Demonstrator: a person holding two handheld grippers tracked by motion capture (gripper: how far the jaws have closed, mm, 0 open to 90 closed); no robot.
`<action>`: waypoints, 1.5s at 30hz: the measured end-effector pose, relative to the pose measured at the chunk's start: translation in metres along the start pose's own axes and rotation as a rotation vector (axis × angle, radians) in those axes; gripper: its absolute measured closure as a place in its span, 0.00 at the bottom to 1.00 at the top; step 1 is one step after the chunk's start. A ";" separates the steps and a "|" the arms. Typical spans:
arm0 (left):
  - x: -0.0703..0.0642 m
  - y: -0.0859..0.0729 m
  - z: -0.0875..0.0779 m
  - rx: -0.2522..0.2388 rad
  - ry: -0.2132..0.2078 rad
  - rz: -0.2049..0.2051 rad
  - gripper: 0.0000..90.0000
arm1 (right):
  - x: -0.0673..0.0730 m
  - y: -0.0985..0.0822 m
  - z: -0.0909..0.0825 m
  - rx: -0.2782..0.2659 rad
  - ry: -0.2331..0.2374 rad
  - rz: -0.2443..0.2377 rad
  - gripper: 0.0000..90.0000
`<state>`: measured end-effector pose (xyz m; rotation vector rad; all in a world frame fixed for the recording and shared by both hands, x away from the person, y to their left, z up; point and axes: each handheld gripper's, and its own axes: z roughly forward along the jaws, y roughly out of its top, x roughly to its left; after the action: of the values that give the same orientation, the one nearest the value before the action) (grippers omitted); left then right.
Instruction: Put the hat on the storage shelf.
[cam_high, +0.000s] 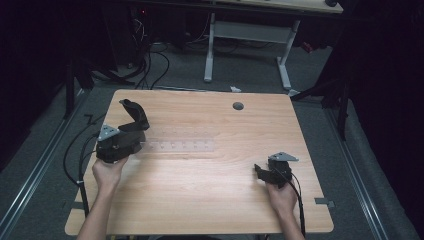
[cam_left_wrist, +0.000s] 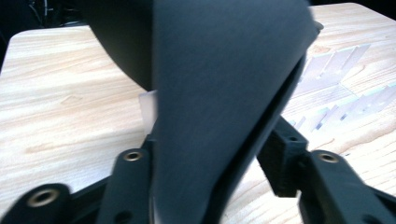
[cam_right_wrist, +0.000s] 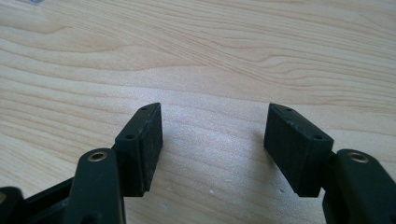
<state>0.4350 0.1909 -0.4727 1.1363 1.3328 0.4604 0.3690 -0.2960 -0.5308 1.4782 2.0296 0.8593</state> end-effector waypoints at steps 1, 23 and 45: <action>0.002 0.000 -0.002 0.001 0.005 0.002 0.56 | 0.000 0.000 0.000 0.000 0.000 0.000 0.42; 0.015 -0.027 -0.052 0.008 0.035 -0.043 0.41 | 0.000 0.000 0.000 0.000 0.000 0.000 0.42; -0.005 -0.077 -0.050 0.106 0.000 0.019 0.42 | 0.000 0.000 0.000 0.000 -0.001 0.001 0.42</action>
<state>0.3631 0.1723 -0.5266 1.2374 1.3604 0.4079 0.3690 -0.2959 -0.5308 1.4793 2.0285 0.8589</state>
